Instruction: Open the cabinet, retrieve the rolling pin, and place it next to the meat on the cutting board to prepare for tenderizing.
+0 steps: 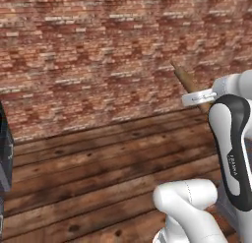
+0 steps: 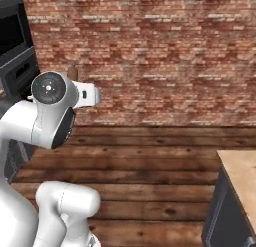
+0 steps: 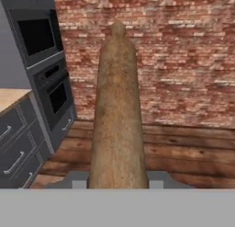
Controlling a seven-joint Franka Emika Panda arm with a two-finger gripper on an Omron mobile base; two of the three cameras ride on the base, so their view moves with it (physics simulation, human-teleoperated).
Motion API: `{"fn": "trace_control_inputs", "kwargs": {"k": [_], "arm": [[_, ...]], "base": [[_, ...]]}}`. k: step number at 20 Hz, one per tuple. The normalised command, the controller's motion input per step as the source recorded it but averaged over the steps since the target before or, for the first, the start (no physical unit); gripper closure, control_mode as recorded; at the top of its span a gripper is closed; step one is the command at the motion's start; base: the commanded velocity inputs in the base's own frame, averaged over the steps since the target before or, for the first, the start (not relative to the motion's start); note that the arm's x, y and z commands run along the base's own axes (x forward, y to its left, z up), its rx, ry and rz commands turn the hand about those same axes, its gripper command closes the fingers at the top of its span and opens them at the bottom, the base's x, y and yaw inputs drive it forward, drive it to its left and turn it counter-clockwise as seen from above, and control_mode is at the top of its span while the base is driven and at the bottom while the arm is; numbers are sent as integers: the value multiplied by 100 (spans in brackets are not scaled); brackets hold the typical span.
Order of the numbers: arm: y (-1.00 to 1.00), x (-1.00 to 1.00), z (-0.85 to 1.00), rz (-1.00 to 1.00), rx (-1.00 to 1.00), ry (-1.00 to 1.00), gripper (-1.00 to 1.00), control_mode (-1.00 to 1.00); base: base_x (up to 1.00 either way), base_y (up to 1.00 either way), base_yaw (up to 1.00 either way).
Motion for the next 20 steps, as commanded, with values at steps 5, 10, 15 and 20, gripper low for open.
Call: {"fn": "trace_control_inputs", "kwargs": {"k": [5, 10, 15, 20], "arm": [[0, 0, 0, 0, 0, 0, 100, 100], [0, 0, 0, 0, 0, 0, 100, 100], [0, 0, 0, 0, 0, 0, 100, 100], [0, 0, 0, 0, 0, 0, 100, 100]], "base": [[23, 25, 56], [20, 25, 56], [21, 22, 56], [22, 7, 52]]}}
